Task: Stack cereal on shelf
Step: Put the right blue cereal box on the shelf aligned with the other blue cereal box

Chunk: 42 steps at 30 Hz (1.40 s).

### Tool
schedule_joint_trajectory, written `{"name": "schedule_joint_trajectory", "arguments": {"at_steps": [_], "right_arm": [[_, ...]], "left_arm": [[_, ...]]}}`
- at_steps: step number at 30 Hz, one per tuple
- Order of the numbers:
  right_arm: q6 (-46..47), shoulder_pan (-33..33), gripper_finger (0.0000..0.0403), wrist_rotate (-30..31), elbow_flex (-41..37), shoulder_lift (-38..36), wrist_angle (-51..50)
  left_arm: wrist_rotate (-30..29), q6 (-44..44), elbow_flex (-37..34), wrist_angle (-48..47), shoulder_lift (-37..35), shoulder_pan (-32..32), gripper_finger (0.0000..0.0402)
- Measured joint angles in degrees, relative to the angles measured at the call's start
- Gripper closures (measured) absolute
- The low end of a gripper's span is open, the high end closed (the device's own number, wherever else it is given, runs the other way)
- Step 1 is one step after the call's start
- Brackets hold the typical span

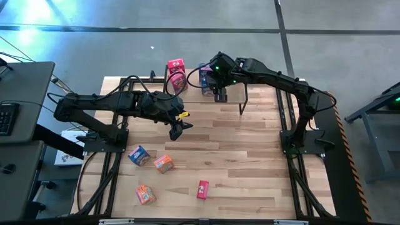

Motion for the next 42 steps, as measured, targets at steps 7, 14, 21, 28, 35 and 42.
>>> {"name": "schedule_joint_trajectory", "arguments": {"at_steps": [7,14,21,28,35,42], "right_arm": [[-0.2,0.0,0.0189,0.0,0.0,0.0,-0.2],[-0.8,0.0,0.0185,3.7,0.0,0.0,1.8],[-1.5,0.0,0.0185,4.3,0.0,0.0,1.5],[-1.5,0.0,0.0185,4.4,0.0,0.0,1.5],[-1.6,0.2,0.0185,5.0,0.0,-0.3,1.5],[-1.7,0.8,0.0185,5.2,0.1,-0.9,1.8]], "left_arm": [[0.0,0.0,0.0,0.0,0.0,0.0,0.0155],[0.0,0.0,0.0,0.0,0.0,0.0,0.0155],[0.0,0.0,0.0,0.0,0.0,0.0,0.0155],[0.0,0.0,0.0,0.0,0.0,0.0,0.0155],[0.0,0.0,0.0,0.0,0.0,0.0,0.0155],[0.0,0.0,0.0,0.0,0.0,0.0,0.0155]]}}
